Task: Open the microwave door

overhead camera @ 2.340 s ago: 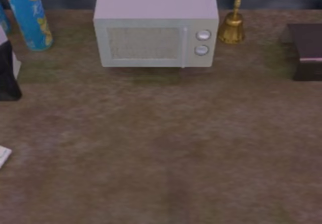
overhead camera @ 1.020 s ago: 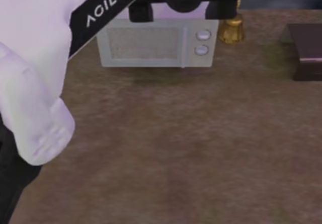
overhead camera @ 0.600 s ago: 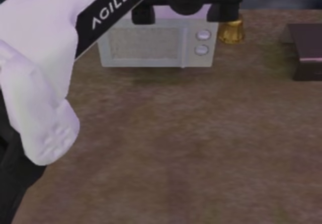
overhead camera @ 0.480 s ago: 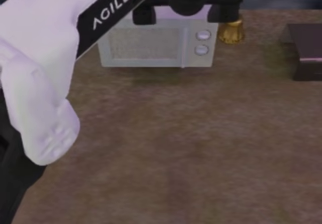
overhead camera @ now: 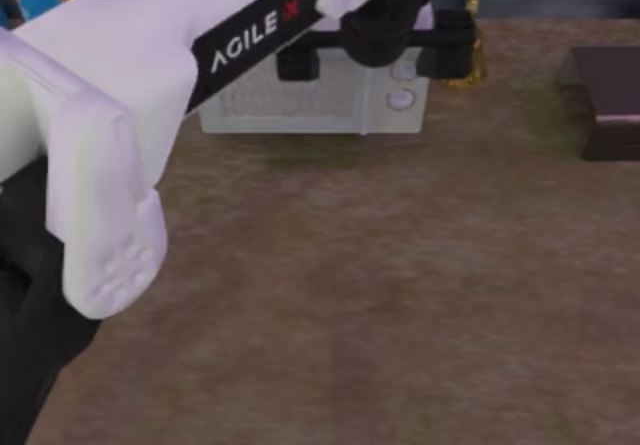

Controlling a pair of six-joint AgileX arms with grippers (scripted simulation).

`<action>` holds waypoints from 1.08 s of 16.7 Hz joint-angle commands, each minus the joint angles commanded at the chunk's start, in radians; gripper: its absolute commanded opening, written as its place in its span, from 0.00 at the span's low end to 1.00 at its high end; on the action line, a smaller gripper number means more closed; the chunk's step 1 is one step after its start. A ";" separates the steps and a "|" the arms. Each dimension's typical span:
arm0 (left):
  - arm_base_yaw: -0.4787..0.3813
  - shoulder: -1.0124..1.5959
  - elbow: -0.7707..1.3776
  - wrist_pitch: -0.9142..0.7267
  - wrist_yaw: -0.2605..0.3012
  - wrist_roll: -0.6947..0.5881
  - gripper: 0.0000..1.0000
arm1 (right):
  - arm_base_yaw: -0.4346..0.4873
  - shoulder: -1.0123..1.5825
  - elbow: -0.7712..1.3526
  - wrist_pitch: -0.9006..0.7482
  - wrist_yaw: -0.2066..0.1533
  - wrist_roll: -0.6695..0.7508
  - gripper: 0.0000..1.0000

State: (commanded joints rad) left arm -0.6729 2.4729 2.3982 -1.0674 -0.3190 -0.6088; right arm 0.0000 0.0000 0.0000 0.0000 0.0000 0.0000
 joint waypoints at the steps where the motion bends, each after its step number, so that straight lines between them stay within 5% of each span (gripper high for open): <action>1: 0.000 0.000 0.000 0.001 0.000 0.000 1.00 | 0.000 0.000 0.000 0.000 0.000 0.000 1.00; 3: 0.000 0.000 0.000 0.001 0.000 0.000 1.00 | 0.000 0.000 0.000 0.000 0.000 0.000 1.00; 16: 0.000 0.000 0.000 0.001 0.000 0.000 0.02 | 0.000 0.000 0.000 0.000 0.000 0.000 1.00; 18: 0.000 0.000 0.000 0.001 0.000 0.000 0.00 | 0.000 0.000 0.000 0.000 0.000 0.000 1.00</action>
State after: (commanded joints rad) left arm -0.6728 2.4732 2.3978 -1.0668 -0.3189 -0.6086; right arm 0.0000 0.0000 0.0000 0.0000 0.0000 0.0000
